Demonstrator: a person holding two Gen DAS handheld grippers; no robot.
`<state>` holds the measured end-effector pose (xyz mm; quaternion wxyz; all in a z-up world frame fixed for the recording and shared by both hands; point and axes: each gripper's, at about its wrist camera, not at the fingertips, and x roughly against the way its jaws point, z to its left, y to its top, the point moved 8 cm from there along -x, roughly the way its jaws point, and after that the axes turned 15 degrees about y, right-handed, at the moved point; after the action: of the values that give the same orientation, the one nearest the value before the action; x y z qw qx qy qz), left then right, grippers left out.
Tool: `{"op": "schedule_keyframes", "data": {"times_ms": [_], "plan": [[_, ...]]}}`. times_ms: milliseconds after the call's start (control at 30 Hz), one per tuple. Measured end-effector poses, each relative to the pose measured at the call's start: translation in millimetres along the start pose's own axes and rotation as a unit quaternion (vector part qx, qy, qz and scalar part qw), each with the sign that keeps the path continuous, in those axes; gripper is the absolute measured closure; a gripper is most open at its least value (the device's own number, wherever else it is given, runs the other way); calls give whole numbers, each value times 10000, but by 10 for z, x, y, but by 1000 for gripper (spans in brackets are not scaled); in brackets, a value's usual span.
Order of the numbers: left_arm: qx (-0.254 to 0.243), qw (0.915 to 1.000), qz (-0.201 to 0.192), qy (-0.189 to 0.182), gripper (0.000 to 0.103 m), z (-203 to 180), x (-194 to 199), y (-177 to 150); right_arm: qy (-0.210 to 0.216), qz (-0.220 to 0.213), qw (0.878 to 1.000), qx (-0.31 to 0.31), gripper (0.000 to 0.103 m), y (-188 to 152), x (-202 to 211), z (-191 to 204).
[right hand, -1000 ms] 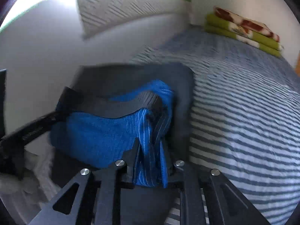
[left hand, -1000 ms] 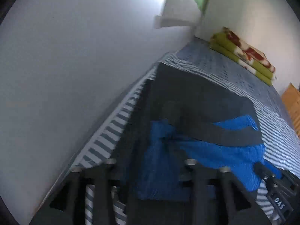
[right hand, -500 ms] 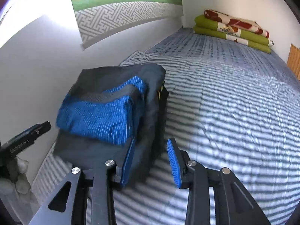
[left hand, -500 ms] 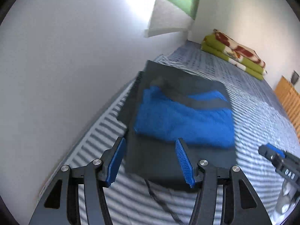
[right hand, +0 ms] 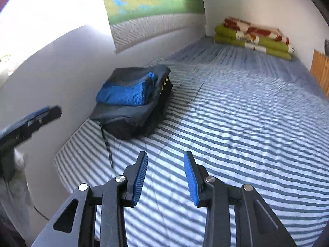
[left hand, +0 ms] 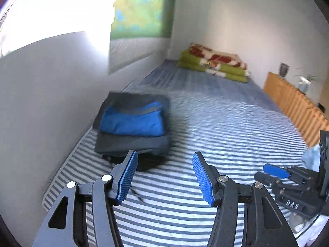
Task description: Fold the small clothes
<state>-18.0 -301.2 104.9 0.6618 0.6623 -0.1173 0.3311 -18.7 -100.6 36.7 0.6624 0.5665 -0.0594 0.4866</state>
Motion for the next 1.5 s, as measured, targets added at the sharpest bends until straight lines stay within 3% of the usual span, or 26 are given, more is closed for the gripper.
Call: {"op": "schedule_keyframes", "data": {"times_ms": [200,367,567,733,1033,1200,1433,1500], "plan": [[-132,9974,-569,-410,44,-552,1019,203,-132,-425,9986,271,63,-193,1026,64],[-248,9935,-829,-739,39,-1019,1606,209,-181,-811,9961,293,61,-289,1700,79],[-169,9927,-566,-1056,39,-1528,1952,-148,-323,-1118,9927,308,58,-448,2203,44],[-198,9953,-533,-779,39,-1675,2193,-507,-313,-1180,9923,187,58,-647,2373,-21],[-197,9974,-325,-615,30,-1766,2039,-1134,-388,-1073,9933,-177,56,-1186,2446,-165],[-269,9977,-111,-609,30,-1848,1875,-1474,-711,-930,9926,-328,55,-1456,2391,-315],[-439,9983,110,-375,30,-1828,1739,-1732,-712,-884,9909,-726,54,-1757,2325,-424],[-449,9986,98,-279,24,-1790,1734,-1780,-667,-824,9915,-749,54,-1806,2292,-421]]}}
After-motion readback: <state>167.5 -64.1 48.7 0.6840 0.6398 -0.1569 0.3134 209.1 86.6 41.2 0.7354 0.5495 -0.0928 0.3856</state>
